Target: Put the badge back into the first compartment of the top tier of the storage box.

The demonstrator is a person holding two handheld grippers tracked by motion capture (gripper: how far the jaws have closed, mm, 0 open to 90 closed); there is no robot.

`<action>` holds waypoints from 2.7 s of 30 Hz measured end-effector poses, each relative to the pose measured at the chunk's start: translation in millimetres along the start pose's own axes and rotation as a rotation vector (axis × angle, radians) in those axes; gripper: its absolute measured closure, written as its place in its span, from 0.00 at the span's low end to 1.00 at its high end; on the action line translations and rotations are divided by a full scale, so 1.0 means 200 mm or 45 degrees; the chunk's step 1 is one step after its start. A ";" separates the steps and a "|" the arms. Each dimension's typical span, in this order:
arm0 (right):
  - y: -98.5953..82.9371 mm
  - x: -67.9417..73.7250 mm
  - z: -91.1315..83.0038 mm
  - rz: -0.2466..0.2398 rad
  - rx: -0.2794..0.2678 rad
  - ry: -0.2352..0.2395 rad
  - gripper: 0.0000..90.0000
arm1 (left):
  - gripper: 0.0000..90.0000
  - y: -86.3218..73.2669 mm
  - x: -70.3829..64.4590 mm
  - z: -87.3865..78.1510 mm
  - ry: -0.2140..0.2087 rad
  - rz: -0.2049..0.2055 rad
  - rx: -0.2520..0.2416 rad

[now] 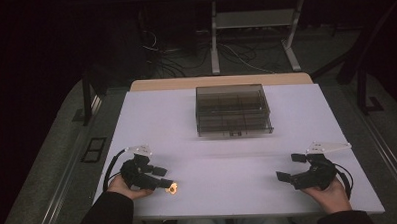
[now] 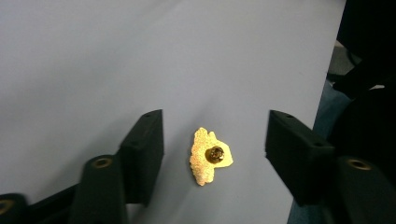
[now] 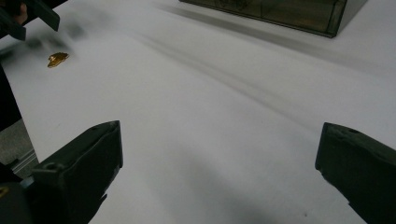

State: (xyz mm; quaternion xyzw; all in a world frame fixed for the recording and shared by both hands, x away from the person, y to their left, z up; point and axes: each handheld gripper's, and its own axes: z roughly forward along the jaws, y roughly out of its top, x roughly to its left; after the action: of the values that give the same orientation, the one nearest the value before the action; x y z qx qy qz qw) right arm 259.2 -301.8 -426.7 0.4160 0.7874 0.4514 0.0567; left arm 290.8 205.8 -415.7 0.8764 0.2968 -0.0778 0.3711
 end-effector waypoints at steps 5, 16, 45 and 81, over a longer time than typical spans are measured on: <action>0.00 0.00 0.00 0.001 -0.002 0.000 0.00 | 0.20 0.00 -0.05 0.01 0.034 0.030 0.010; 0.00 0.00 0.00 -0.007 -0.003 0.006 0.00 | 0.18 -0.04 -0.15 0.09 0.167 0.062 0.064; 0.00 0.00 -0.01 -0.008 -0.005 0.004 0.00 | 0.65 -0.02 -0.24 0.18 0.429 0.207 0.221; 0.00 0.00 -0.01 -0.005 -0.008 0.008 0.00 | 0.65 0.15 -0.24 0.04 0.361 0.218 0.114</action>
State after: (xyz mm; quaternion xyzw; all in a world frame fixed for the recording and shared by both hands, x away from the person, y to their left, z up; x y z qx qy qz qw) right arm 258.1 -303.4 -425.0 0.4128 0.7869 0.4552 0.0564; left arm 269.5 161.1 -385.0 0.9163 0.2667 0.0654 0.2914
